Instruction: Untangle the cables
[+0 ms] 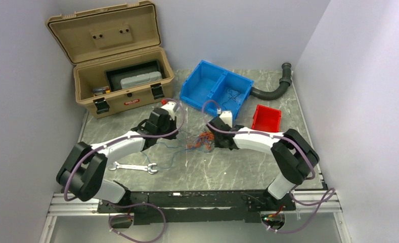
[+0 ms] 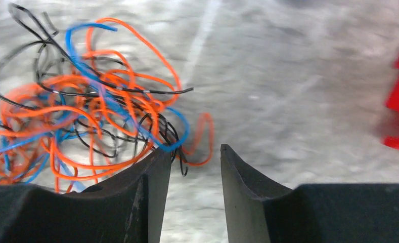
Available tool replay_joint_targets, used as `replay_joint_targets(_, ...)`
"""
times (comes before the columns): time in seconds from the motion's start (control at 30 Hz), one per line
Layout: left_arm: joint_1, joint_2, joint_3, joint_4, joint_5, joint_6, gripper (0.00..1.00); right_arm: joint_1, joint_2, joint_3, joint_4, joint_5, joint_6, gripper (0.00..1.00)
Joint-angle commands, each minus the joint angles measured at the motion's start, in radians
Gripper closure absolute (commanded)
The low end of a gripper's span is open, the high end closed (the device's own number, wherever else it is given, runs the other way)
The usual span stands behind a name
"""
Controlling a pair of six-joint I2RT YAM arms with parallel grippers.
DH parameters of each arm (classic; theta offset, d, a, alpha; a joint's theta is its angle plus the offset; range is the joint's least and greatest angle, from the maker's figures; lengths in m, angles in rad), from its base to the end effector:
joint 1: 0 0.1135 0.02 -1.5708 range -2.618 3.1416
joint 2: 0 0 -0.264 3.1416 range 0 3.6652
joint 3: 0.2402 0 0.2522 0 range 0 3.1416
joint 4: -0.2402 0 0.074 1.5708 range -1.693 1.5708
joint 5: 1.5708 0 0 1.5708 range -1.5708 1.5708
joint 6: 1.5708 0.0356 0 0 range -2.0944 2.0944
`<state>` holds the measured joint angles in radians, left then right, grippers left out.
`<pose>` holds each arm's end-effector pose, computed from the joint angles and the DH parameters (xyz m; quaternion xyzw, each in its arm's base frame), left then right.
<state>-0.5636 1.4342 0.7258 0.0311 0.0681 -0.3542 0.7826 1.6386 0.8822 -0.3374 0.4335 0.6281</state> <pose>0.2476 -0.1594 0.1926 0.1088 0.8949 -0.2188 0.3735 0.2275 0.2052 0.1580 -0.0226 0.9500 -0.0095 0.3111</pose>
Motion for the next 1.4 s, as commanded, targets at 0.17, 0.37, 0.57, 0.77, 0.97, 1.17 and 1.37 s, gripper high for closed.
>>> replay_joint_targets(0.17, 0.095, -0.036, -0.004, -0.158, -0.302, -0.117, 1.00, -0.160, -0.260, -0.155, -0.084, 0.063, 0.031, 0.60)
replay_joint_targets(0.37, 0.097, -0.121, -0.049, -0.110, -0.313, -0.102, 1.00, -0.165, -0.395, -0.149, -0.035, -0.053, -0.053, 0.59)
replay_joint_targets(0.57, 0.062, -0.281, -0.200, 0.193, -0.030, 0.033, 0.83, -0.165, -0.439, -0.146, 0.086, -0.247, -0.157, 0.28)
replay_joint_targets(0.77, -0.015, -0.215, -0.143, 0.264, 0.212, 0.110, 0.01, -0.165, -0.318, -0.084, 0.102, -0.278, -0.197, 0.29)
replay_joint_targets(0.97, -0.187, 0.000, 0.085, 0.103, 0.108, 0.186, 0.01, -0.165, -0.195, -0.064, 0.146, -0.342, -0.187, 0.33)
replay_joint_targets(1.17, -0.211, 0.209, 0.239, 0.037, 0.150, 0.155, 0.01, -0.165, -0.192, -0.116, 0.222, -0.390, -0.144, 0.36)
replay_joint_targets(1.37, -0.210, 0.331, 0.284, 0.067, 0.264, 0.133, 0.07, -0.164, -0.189, -0.124, 0.237, -0.392, -0.118, 0.39)
